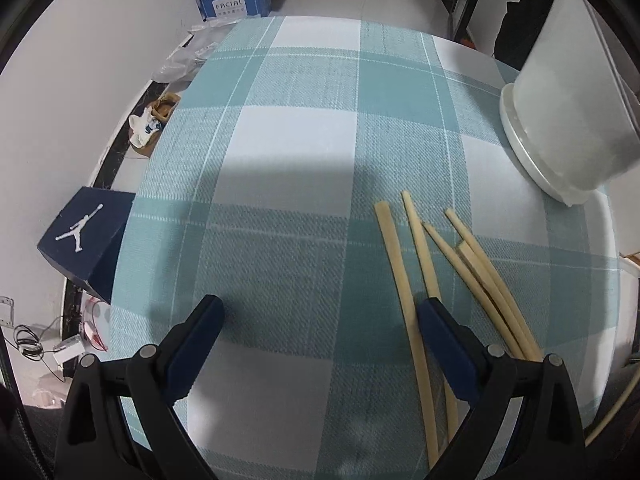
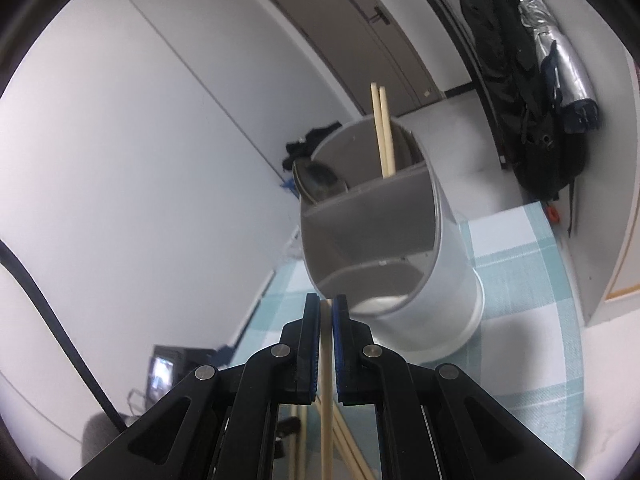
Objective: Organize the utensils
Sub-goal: 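Lower the left tool onto remaining chopsticks and close while the right tool holds its chopsticks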
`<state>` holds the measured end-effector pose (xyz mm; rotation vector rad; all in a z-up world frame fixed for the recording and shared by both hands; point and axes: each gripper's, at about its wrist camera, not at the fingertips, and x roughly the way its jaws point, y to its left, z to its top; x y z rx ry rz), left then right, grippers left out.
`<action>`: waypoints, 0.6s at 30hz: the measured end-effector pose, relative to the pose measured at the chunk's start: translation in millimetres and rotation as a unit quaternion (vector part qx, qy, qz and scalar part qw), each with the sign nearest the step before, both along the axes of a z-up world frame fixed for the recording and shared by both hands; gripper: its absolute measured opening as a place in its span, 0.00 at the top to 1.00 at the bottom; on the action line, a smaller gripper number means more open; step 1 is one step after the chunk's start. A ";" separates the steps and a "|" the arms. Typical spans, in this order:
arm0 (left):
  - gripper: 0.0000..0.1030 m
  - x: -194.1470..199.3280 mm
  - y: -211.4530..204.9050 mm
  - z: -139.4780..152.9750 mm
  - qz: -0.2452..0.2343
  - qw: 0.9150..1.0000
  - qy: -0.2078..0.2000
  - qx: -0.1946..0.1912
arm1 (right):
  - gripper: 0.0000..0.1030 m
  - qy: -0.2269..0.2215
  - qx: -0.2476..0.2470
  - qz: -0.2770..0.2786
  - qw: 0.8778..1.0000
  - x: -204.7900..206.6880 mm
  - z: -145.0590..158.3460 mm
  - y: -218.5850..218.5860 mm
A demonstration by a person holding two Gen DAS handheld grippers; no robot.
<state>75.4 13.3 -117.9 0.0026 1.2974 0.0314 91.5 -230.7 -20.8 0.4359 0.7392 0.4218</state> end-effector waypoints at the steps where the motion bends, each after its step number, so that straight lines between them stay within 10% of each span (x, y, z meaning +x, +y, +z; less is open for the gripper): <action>1: 0.10 2.6 -0.1 0.4 -0.001 1.000 -0.002 -0.001 | 0.95 -0.002 0.000 -0.001 1.000 0.3 0.5 0.8; 6: 0.34 8.5 -4.9 6.0 -0.011 1.000 -0.016 -0.003 | 0.95 -0.005 -0.008 0.005 1.000 3.4 -0.4 4.5; 13: 0.95 15.7 -12.5 10.1 -0.011 0.999 -0.033 -0.026 | 0.95 0.003 -0.024 0.006 1.000 5.2 -3.9 8.5; 18: 0.97 19.1 -7.8 12.1 0.013 0.998 -0.043 -0.054 | 0.95 0.000 -0.034 0.014 0.999 5.2 -3.0 11.4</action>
